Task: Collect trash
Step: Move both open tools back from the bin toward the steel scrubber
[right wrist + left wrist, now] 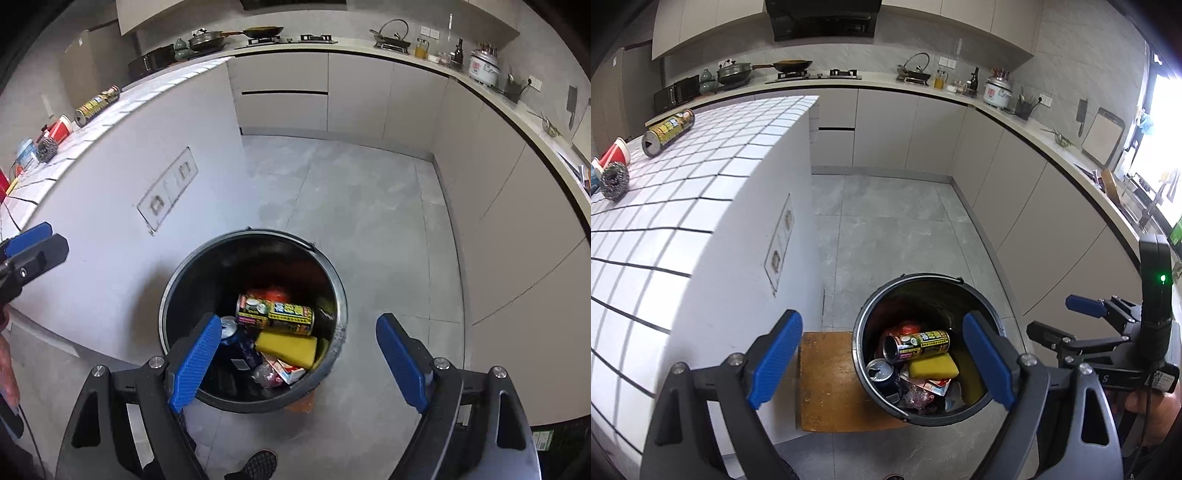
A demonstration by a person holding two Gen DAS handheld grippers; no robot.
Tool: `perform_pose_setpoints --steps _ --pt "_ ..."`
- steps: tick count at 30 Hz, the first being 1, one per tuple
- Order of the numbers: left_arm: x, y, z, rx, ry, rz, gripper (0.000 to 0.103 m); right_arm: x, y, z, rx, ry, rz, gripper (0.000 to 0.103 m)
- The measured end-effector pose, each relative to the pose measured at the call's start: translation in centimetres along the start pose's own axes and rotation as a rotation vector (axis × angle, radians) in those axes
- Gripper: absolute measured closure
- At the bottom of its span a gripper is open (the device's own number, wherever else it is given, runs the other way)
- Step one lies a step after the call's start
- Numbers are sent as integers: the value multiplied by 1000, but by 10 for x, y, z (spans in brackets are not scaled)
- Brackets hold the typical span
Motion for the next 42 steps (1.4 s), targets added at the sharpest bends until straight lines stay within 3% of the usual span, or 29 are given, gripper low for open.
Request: perform_pose_setpoints --steps 14,22,31,42 --pt "62 44 26 -39 9 85 13 53 31 60 -81 34 32 16" --pt "125 65 30 -64 61 160 13 106 39 97 -135 69 84 16" --pt "232 77 35 -82 144 222 13 209 25 143 -162 142 153 16" --pt "396 72 55 -68 197 271 13 380 -22 202 -137 205 235 16"
Point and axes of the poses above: each gripper's, at about its wrist camera, not at the fingertips, and y roughly against the way its jaws point, x to its left, z to its top, the point moved 7 cm from there along -y, roughly the way its jaws point, and after that the axes turned 3 degrees about -x, right-handed, at the moved point
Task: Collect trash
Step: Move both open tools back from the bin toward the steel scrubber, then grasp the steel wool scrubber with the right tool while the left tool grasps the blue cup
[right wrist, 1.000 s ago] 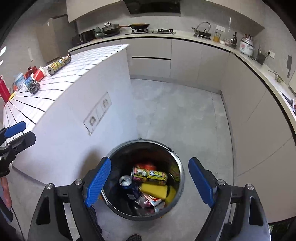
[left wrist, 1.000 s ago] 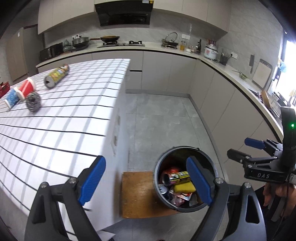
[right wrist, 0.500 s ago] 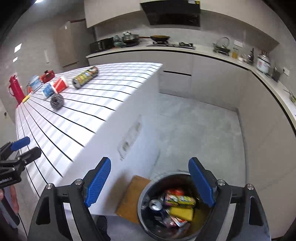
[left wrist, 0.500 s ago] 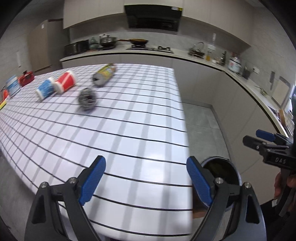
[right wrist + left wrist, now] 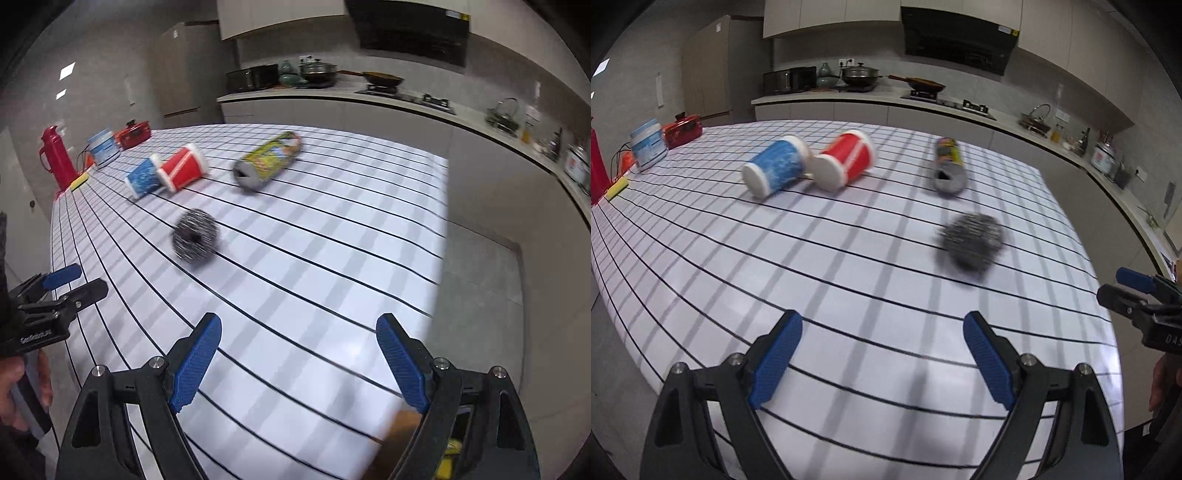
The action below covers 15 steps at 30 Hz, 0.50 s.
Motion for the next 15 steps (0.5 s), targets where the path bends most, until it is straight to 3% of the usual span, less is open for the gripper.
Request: perform_pose_setpoints --steps 7,13,14,15 --pt "69 -31 24 25 6 15 13 62 -53 25 26 4 13 16" --pt "90 -57 36 49 -16 -19 13 82 -85 35 57 -16 -9 16" --pt "92 -61 38 53 -18 -26 13 83 -89 36 62 -18 -14 16" --pt "94 -65 40 57 -21 -34 13 85 -94 38 64 -21 -24 24"
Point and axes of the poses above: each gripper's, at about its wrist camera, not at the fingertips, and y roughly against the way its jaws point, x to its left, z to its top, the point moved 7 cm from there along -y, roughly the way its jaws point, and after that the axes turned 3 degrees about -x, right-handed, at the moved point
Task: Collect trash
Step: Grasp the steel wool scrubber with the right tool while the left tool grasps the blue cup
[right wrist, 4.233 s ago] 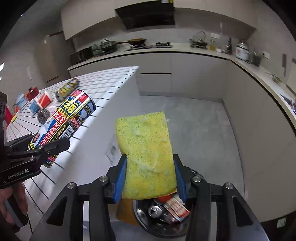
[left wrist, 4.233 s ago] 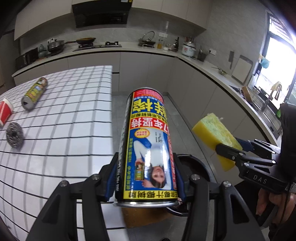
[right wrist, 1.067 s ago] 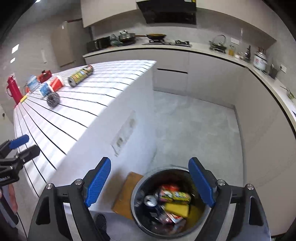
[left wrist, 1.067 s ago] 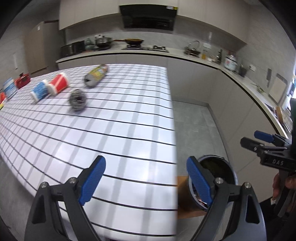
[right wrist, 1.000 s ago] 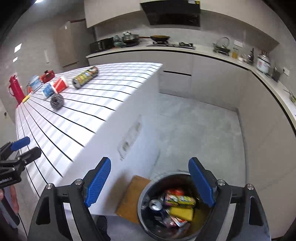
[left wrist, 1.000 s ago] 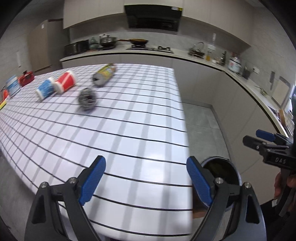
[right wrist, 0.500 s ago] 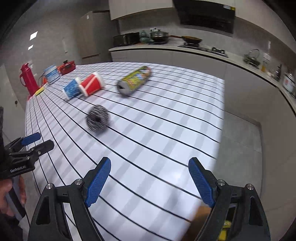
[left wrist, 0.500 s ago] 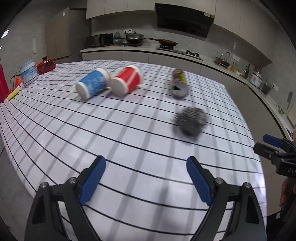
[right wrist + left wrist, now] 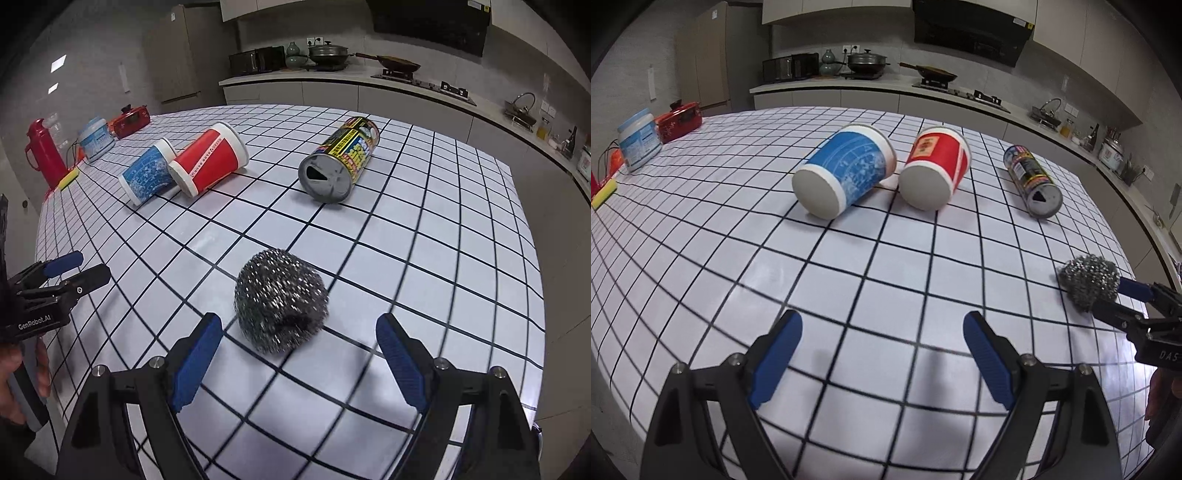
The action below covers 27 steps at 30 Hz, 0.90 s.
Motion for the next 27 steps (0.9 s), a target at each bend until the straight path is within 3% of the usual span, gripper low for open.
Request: perform_pose_setpoints --steps 1,4,12,22,23,25,27 --pt "2 -4 3 2 -3 -7 13 0 -3 2 1 -5 -13 36" --pt "9 -14 12 7 -14 -21 13 -6 -13 7 11 -37 -54 50" --pt "28 -49 47 9 -40 -21 13 -38 -26 27 -12 -146 -145 50" --pt "35 -76 79 1 -81 -8 13 -42 -38 40 -8 -160 -139 52" --pt "34 -77 79 2 -86 -22 15 -41 -38 39 -9 -161 -136 53" --pt "30 -76 81 -3 -81 -57 38 -41 -37 39 -13 -158 -134 55" --pt "29 -73 81 -12 -67 -76 39 -41 -36 39 -17 -156 -136 55"
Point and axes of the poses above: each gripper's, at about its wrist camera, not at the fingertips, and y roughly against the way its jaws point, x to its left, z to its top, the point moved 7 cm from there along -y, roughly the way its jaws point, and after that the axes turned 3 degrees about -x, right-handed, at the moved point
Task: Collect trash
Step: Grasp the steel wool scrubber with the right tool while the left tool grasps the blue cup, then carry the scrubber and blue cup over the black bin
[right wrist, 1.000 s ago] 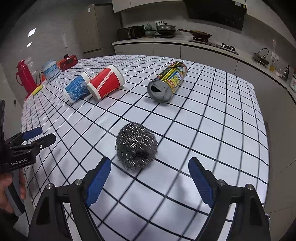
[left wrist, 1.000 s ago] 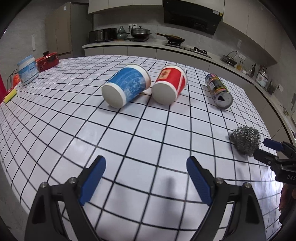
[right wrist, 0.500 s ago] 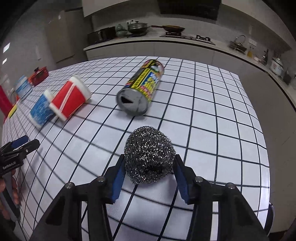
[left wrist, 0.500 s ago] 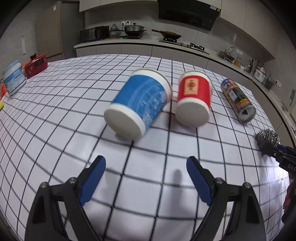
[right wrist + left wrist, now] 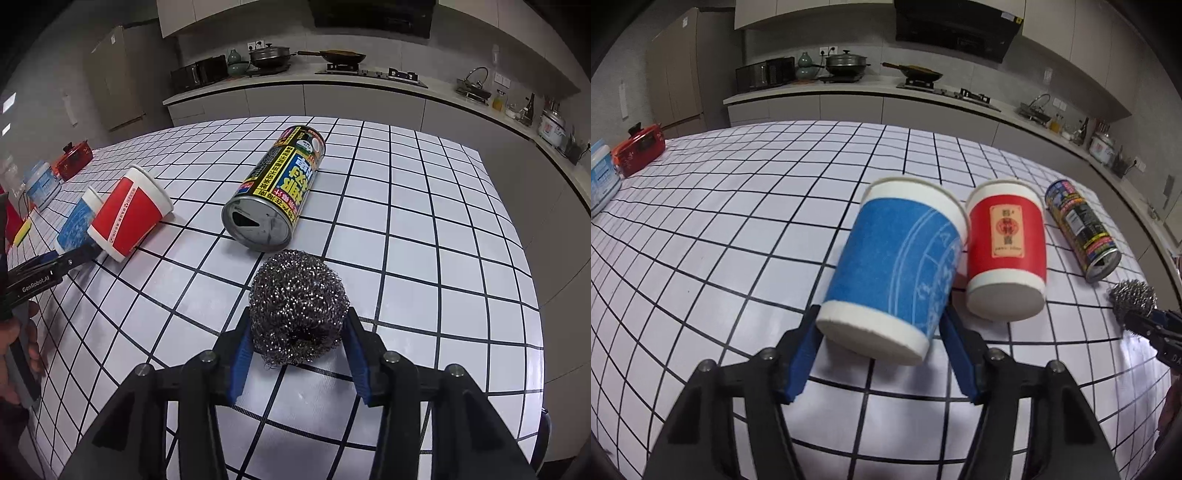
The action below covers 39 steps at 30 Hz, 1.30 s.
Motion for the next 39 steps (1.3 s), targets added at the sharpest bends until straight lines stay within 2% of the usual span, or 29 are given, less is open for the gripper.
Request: perform_pose_setpoints --steps 11,24,33,39 --pt "-6 38 -11 -82 51 -5 42 -5 16 -5 -23 0 -1 55" --pt "-51 73 -47 -95 63 -11 43 -24 50 -28 -50 14 19 55" --pt "-89 90 -56 -108 26 -24 43 -44 70 -41 -71 7 47 55" --pt "-124 90 -62 -104 4 -33 43 -73 88 -55 -80 1 47 55"
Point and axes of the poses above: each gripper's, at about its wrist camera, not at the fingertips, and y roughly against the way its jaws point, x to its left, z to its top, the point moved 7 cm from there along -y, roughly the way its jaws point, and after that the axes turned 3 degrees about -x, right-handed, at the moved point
